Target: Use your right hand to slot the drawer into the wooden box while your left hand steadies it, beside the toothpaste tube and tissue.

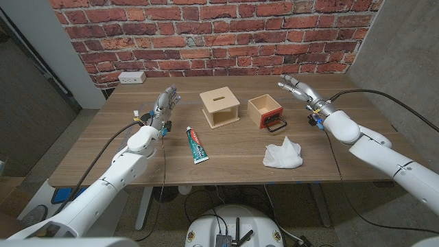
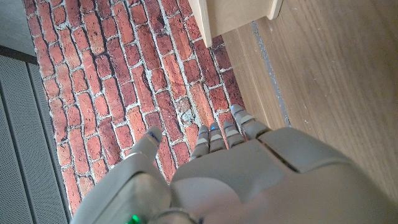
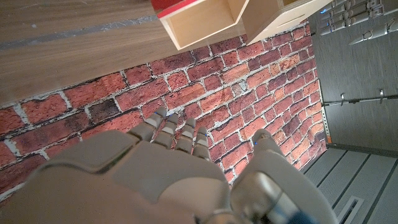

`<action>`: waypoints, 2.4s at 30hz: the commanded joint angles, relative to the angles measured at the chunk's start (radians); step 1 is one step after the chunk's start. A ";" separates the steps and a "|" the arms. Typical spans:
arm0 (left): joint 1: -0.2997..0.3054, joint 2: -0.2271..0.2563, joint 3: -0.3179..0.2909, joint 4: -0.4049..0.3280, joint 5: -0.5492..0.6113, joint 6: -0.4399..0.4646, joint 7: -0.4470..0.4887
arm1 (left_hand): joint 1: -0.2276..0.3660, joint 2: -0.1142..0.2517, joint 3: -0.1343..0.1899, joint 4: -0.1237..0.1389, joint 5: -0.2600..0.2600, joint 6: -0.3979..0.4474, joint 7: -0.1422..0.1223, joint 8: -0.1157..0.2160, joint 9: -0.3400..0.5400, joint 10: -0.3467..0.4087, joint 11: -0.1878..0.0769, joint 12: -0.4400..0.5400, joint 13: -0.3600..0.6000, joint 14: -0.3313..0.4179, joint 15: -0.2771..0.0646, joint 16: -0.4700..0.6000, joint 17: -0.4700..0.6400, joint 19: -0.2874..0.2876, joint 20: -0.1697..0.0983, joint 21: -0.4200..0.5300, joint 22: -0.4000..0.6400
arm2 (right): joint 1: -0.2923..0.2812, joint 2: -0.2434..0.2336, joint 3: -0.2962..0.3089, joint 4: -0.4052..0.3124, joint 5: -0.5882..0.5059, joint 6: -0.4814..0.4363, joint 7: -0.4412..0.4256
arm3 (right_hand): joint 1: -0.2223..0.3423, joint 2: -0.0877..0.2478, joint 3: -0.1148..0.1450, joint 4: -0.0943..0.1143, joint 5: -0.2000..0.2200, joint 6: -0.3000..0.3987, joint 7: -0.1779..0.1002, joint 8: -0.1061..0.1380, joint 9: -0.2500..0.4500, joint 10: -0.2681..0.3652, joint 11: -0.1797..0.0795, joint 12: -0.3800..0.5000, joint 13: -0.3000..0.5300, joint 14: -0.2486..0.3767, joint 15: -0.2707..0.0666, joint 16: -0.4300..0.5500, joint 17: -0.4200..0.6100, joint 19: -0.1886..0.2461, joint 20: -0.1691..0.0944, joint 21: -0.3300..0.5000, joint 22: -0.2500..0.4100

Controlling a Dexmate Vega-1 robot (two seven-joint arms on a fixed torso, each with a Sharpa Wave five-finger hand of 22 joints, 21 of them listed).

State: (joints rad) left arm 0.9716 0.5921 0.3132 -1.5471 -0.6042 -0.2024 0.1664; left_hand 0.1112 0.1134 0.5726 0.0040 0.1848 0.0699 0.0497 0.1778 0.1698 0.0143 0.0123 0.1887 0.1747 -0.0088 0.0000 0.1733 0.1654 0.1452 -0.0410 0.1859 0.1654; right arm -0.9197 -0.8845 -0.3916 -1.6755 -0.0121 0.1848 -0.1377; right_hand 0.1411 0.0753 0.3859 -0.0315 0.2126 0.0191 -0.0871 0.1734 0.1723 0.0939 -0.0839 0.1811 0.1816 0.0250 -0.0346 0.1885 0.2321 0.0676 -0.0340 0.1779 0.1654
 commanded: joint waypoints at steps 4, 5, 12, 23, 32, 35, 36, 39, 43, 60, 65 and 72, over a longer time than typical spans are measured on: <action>0.007 0.010 -0.004 -0.027 0.002 0.032 0.022 | 0.004 0.044 0.013 -0.001 0.004 0.009 -0.001 0.006 0.004 0.010 0.005 0.005 0.001 0.014 0.000 0.004 0.003 0.008 -0.051 0.003 0.001 | 0.048 -0.076 -0.021 -0.025 -0.073 -0.021 0.092 | 0.048 -0.010 0.014 -0.046 -0.011 -0.014 -0.003 0.008 0.004 0.016 0.006 0.011 0.004 0.008 -0.055 0.012 -0.007 0.009 -0.015 0.007 0.002; 0.008 0.012 -0.004 -0.029 0.002 0.029 0.019 | 0.004 0.045 0.014 -0.001 0.004 0.008 0.000 0.005 0.004 0.010 0.007 0.005 0.001 0.014 0.001 0.004 0.002 0.007 -0.050 0.002 0.001 | 0.053 -0.085 -0.021 -0.027 -0.076 -0.023 0.105 | 0.058 -0.010 0.017 -0.056 -0.013 -0.012 -0.008 0.011 0.005 0.020 0.005 0.012 0.005 0.013 -0.058 0.014 -0.009 0.013 -0.012 0.009 0.002; 0.017 0.021 -0.008 -0.052 0.008 0.044 0.036 | 0.009 0.053 0.024 -0.007 0.004 0.008 0.000 0.005 0.004 0.009 0.007 0.004 0.001 0.014 0.002 0.003 0.002 0.007 -0.049 0.002 0.001 | 0.069 -0.123 -0.030 -0.044 -0.127 -0.031 0.142 | 0.097 -0.012 0.032 -0.095 -0.024 -0.009 -0.019 0.017 0.005 0.028 -0.002 0.015 0.007 0.028 -0.062 0.021 -0.016 0.036 0.000 0.016 0.003; 0.026 0.026 -0.016 -0.062 0.009 0.046 0.045 | 0.014 0.052 0.032 -0.015 0.003 0.009 0.000 0.005 0.004 0.010 0.006 0.004 0.001 0.015 0.002 0.002 0.001 0.008 -0.048 0.002 0.001 | 0.104 -0.168 -0.056 -0.086 -0.245 -0.055 0.199 | 0.153 -0.024 0.049 -0.140 -0.021 -0.003 -0.026 0.024 0.008 0.036 -0.005 0.017 0.010 0.027 -0.064 0.021 -0.022 0.042 0.019 0.015 0.003; 0.031 0.029 -0.017 -0.071 0.010 0.058 0.054 | 0.015 0.052 0.037 -0.019 0.002 0.010 0.000 0.005 0.004 0.010 0.005 0.004 0.001 0.015 0.001 0.002 0.001 0.008 -0.048 0.001 0.001 | 0.139 -0.188 -0.071 -0.103 -0.293 -0.061 0.271 | 0.230 -0.048 0.071 -0.161 0.000 -0.008 -0.027 0.030 0.011 0.029 -0.007 0.013 0.013 0.023 -0.042 0.020 -0.026 0.051 0.064 0.014 0.003; 0.033 0.028 -0.018 -0.071 0.010 0.056 0.055 | 0.015 0.052 0.038 -0.020 0.002 0.010 0.000 0.004 0.004 0.011 0.005 0.004 0.001 0.015 0.002 0.002 0.001 0.008 -0.047 0.002 0.001 | 0.149 -0.196 -0.074 -0.110 -0.310 -0.065 0.294 | 0.245 -0.057 0.074 -0.162 0.002 -0.013 -0.029 0.030 0.011 0.023 -0.004 0.011 0.014 0.021 -0.035 0.020 -0.026 0.054 0.075 0.014 0.003; 0.033 0.026 -0.018 -0.069 0.009 0.051 0.052 | 0.015 0.052 0.039 -0.020 0.002 0.011 0.000 0.004 0.004 0.011 0.004 0.004 0.001 0.015 0.002 0.002 0.001 0.008 -0.047 0.002 0.001 | 0.152 -0.197 -0.075 -0.112 -0.314 -0.067 0.300 | 0.250 -0.059 0.075 -0.162 0.003 -0.014 -0.030 0.030 0.012 0.021 -0.004 0.011 0.014 0.020 -0.034 0.020 -0.026 0.054 0.076 0.014 0.003; 0.034 0.026 -0.018 -0.071 0.010 0.055 0.056 | 0.015 0.052 0.040 -0.021 0.002 0.010 0.000 0.004 0.004 0.012 0.004 0.004 0.001 0.015 0.002 0.002 0.001 0.008 -0.047 0.002 0.002 | 0.163 -0.204 -0.082 -0.118 -0.338 -0.067 0.320 | 0.260 -0.064 0.078 -0.162 0.004 -0.018 -0.032 0.030 0.012 0.018 -0.004 0.010 0.015 0.020 -0.033 0.020 -0.026 0.057 0.082 0.014 0.003; 0.037 0.027 -0.017 -0.076 0.010 0.062 0.060 | 0.015 0.052 0.042 -0.022 0.002 0.012 0.000 0.005 0.004 0.011 0.006 0.004 0.001 0.016 0.001 0.002 0.001 0.008 -0.048 0.002 0.002 | 0.179 -0.208 -0.089 -0.126 -0.363 -0.065 0.349 | 0.276 -0.071 0.082 -0.163 0.007 -0.014 -0.035 0.033 0.013 0.020 -0.004 0.012 0.016 0.021 -0.032 0.022 -0.025 0.063 0.087 0.016 0.003; 0.053 0.032 -0.026 -0.091 0.008 0.065 0.070 | 0.013 0.053 0.048 -0.023 0.000 0.014 -0.001 0.005 0.004 0.013 0.007 0.004 0.002 0.017 0.002 0.002 0.002 0.009 -0.048 0.002 0.002 | 0.232 -0.198 -0.125 -0.148 -0.501 -0.062 0.421 | 0.404 -0.135 0.107 -0.160 0.014 0.015 -0.043 0.055 0.019 0.038 -0.014 0.023 0.026 0.053 -0.036 0.040 -0.020 0.121 0.195 0.023 0.003; 0.052 0.029 -0.024 -0.086 0.007 0.062 0.068 | 0.013 0.053 0.049 -0.024 0.000 0.015 -0.002 0.005 0.004 0.015 0.008 0.004 0.002 0.017 0.003 0.002 0.002 0.009 -0.047 0.002 0.002 | 0.244 -0.193 -0.131 -0.149 -0.520 -0.050 0.436 | 0.440 -0.146 0.114 -0.158 0.013 0.041 -0.039 0.068 0.020 0.057 -0.017 0.030 0.029 0.074 -0.051 0.050 -0.018 0.136 0.193 0.023 0.003; 0.049 0.026 -0.022 -0.082 0.008 0.063 0.070 | 0.011 0.053 0.051 -0.024 0.000 0.015 -0.002 0.005 0.005 0.015 0.010 0.004 0.002 0.018 0.003 0.003 0.002 0.009 -0.047 0.002 0.002 | 0.269 -0.182 -0.146 -0.147 -0.558 -0.033 0.466 | 0.472 -0.155 0.119 -0.155 0.009 0.062 -0.031 0.076 0.021 0.089 -0.022 0.038 0.030 0.099 -0.058 0.060 -0.016 0.143 0.179 0.020 0.003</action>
State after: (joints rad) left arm 1.0212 0.6221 0.2897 -1.6334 -0.5950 -0.1390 0.2347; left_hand 0.1112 0.1134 0.6128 -0.0194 0.1847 0.0804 0.0499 0.1778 0.1697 0.0195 0.0175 0.1887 0.1744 0.0001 0.0018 0.1732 0.1655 0.1451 -0.0410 0.1859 0.1650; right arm -0.6849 -1.0802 -0.5175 -1.8213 -0.5123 0.1312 0.2846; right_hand 0.5945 -0.0824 0.4939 -0.1861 0.2223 0.0675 -0.1176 0.2421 0.1887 0.1636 -0.1064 0.2085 0.2073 0.1080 -0.0353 0.2408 0.2120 0.2026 0.1530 0.1974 0.1651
